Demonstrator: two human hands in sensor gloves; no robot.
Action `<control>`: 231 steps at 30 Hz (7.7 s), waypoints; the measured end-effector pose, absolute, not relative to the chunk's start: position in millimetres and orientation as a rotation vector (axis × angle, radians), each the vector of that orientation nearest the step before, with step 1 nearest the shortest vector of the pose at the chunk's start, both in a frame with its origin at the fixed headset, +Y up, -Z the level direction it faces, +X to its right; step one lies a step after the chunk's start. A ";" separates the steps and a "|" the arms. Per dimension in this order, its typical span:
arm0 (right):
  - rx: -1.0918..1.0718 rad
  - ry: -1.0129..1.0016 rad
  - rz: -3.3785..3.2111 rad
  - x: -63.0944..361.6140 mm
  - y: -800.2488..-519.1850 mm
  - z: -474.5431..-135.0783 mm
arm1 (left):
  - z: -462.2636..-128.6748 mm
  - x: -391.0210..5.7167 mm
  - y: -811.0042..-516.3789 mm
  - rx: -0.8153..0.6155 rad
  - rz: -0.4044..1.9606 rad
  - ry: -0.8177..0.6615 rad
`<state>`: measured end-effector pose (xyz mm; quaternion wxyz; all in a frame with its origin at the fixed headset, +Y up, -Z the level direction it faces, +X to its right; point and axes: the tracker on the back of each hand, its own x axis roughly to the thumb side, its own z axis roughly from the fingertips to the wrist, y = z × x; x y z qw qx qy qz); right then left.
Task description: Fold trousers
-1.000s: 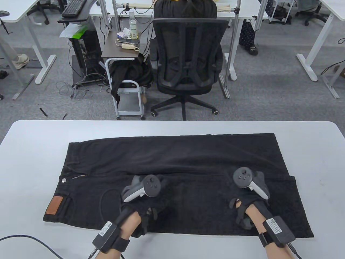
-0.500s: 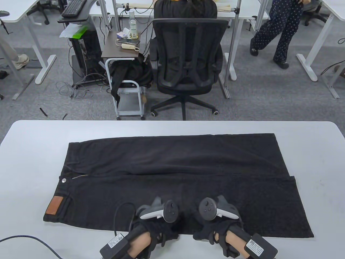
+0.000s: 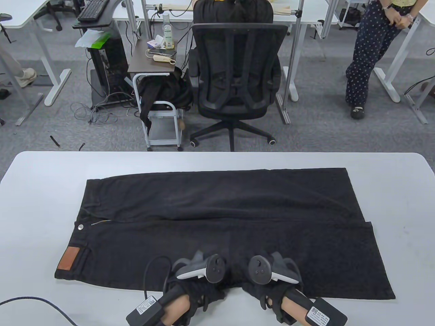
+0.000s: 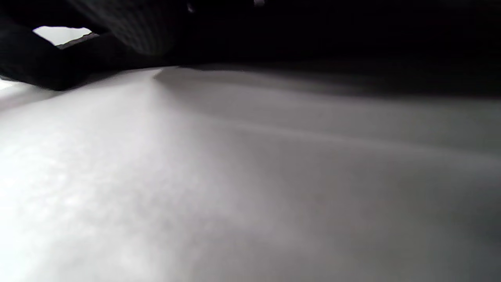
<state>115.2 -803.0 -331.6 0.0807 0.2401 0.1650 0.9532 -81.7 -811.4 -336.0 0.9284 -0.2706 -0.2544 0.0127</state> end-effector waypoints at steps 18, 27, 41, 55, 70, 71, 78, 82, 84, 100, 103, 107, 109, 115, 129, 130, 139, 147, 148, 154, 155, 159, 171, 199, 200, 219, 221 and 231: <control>0.728 0.333 2.833 117.9 -788.8 -332.1 | -330.0 -76.2 -775.1 -0.159 0.042 -0.638; 0.759 0.036 2.705 123.5 -745.8 -326.5 | -345.2 -110.0 -759.2 -0.295 -0.057 -0.431; 0.351 0.287 3.057 183.3 -734.1 -345.5 | -348.7 -123.1 -741.6 -0.314 0.009 -0.373; 0.044 0.235 2.377 312.7 -690.2 -363.8 | -362.2 -152.4 -738.1 -0.595 -0.069 -0.146; 0.132 0.130 2.169 303.6 -659.9 -384.2 | -354.8 -261.0 -754.6 -0.727 -0.386 0.285; 0.133 0.131 2.159 303.7 -658.6 -385.2 | -354.1 -266.2 -753.6 -0.726 -0.384 0.312; 0.134 0.169 2.120 310.2 -649.5 -398.5 | -357.6 -314.5 -726.7 -0.729 -0.334 0.426; 0.100 0.215 2.089 318.4 -645.1 -409.3 | -364.2 -332.9 -669.2 -0.418 -0.204 0.395; 0.079 0.187 2.054 325.1 -644.3 -416.3 | -365.5 -340.4 -639.0 -0.182 -0.077 0.365; -0.198 0.197 1.823 355.7 -652.7 -458.9 | -408.6 -324.1 -567.7 0.437 0.067 0.222; -0.325 0.043 1.973 344.8 -664.9 -468.9 | -429.3 -318.3 -586.6 0.417 0.072 0.228; -0.390 -0.001 2.117 323.1 -697.3 -487.9 | -458.2 -311.4 -628.0 0.263 0.045 0.264; -0.409 0.068 2.198 313.4 -717.5 -497.5 | -467.7 -307.7 -651.1 0.204 0.020 0.273; -0.472 0.309 2.364 296.5 -776.9 -513.6 | -486.8 -304.7 -713.2 0.020 -0.008 0.288; -0.334 0.636 2.447 311.8 -778.2 -464.8 | -465.8 -324.9 -734.2 -0.193 -0.112 0.333; -0.309 0.679 2.409 314.7 -774.8 -459.6 | -463.5 -329.3 -731.7 -0.219 -0.100 0.344; -0.149 0.576 2.220 335.9 -678.2 -436.1 | -432.1 -343.3 -644.6 0.004 0.022 0.316; -0.353 0.070 2.496 327.6 -650.0 -455.2 | -444.8 -350.1 -673.7 0.075 0.052 0.354; -0.362 0.070 2.535 323.4 -654.5 -459.4 | -446.9 -351.2 -683.5 0.071 0.060 0.354; -0.407 0.001 2.631 308.5 -652.5 -473.9 | -457.6 -353.5 -698.4 0.072 0.050 0.350; -0.425 -0.083 2.643 306.9 -650.7 -473.9 | -459.7 -354.4 -698.1 0.080 0.049 0.354; -0.579 -0.326 2.671 312.8 -660.2 -469.2 | -468.2 -357.3 -708.5 0.044 0.037 0.375; -0.650 0.378 2.551 348.9 -790.0 -448.4 | -482.5 -349.4 -738.2 -0.065 -0.020 0.362; -0.703 0.555 2.450 390.0 -818.7 -428.6 | -492.0 -360.8 -692.9 0.078 -0.070 0.326; -0.710 0.556 2.459 388.9 -817.7 -428.6 | -493.2 -357.6 -694.5 0.109 -0.056 0.337; -0.700 0.559 2.493 377.5 -808.4 -415.9 | -449.5 -257.4 -795.6 -0.569 0.076 0.127; -0.730 0.591 2.514 378.5 -804.9 -413.4 | -444.7 -257.3 -795.8 -0.589 0.083 0.131; -0.796 0.764 2.595 380.1 -772.6 -395.5 | -424.9 -257.6 -790.2 -0.589 0.068 0.100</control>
